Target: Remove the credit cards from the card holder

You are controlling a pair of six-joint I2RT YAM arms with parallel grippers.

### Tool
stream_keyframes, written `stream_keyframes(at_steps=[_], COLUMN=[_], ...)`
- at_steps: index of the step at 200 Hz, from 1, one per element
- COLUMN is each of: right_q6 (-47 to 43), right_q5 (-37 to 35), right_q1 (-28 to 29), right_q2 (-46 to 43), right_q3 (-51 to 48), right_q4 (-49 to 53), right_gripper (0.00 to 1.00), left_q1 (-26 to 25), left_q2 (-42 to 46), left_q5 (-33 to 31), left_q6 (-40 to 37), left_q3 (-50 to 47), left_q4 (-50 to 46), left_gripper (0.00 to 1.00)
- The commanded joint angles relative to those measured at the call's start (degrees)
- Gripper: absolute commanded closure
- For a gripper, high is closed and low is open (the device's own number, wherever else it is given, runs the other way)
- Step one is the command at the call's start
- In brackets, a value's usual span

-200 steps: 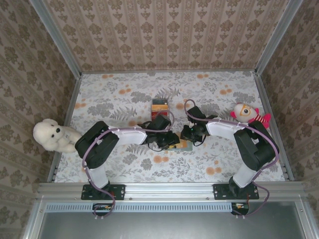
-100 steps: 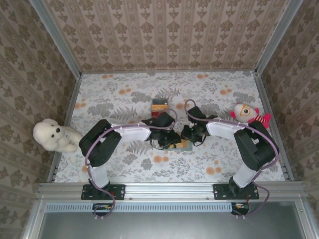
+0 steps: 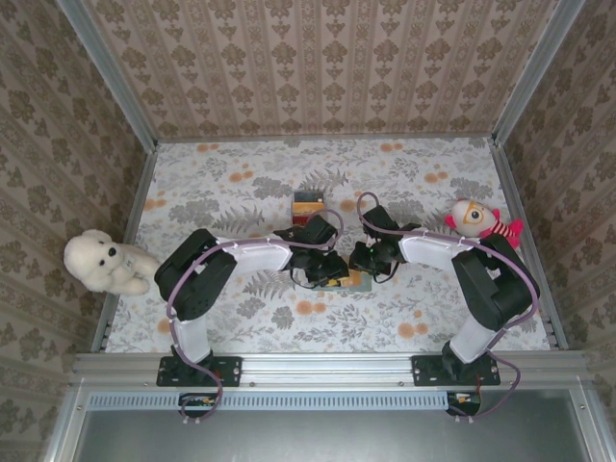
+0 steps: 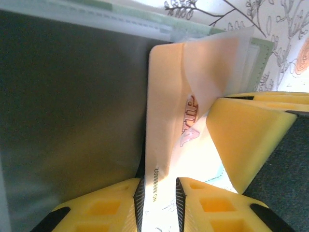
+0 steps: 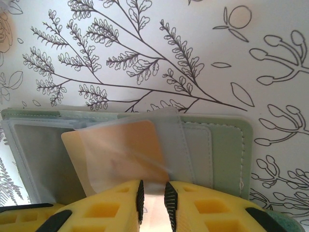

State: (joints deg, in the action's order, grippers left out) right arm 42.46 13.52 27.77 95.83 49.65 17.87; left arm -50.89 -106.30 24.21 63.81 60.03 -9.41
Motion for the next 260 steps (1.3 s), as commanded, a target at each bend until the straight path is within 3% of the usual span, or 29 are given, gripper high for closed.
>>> stream_keyframes(at_steps=[1,56,114,260], right_q6=[0.87,0.78,-0.09,0.43], right_q5=[-3.33,-2.53,-0.76,5.18], right_q1=[-0.53,-0.76,-0.96,-1.67], right_q2=[3.31,3.25,1.41,1.07], right_q3=[-3.51,-3.13,-2.38,-2.89], right_q4=[5.17,5.39,6.3,4.88], right_gripper=[0.75,0.75,0.66,0.65], left_q1=[0.6,1.35,1.98,2.48], left_q2=[-1.5,0.77,1.54,-1.1], left_q5=[-0.52,-0.66,0.18,3.03], left_q6=[-2.5,-5.8,-6.51,-4.67], left_q3=[-1.84,-3.85,-6.0,-6.67], left_q4=[3.08,6.85,11.83,19.39], left_gripper=[0.73,0.73,0.73,0.74])
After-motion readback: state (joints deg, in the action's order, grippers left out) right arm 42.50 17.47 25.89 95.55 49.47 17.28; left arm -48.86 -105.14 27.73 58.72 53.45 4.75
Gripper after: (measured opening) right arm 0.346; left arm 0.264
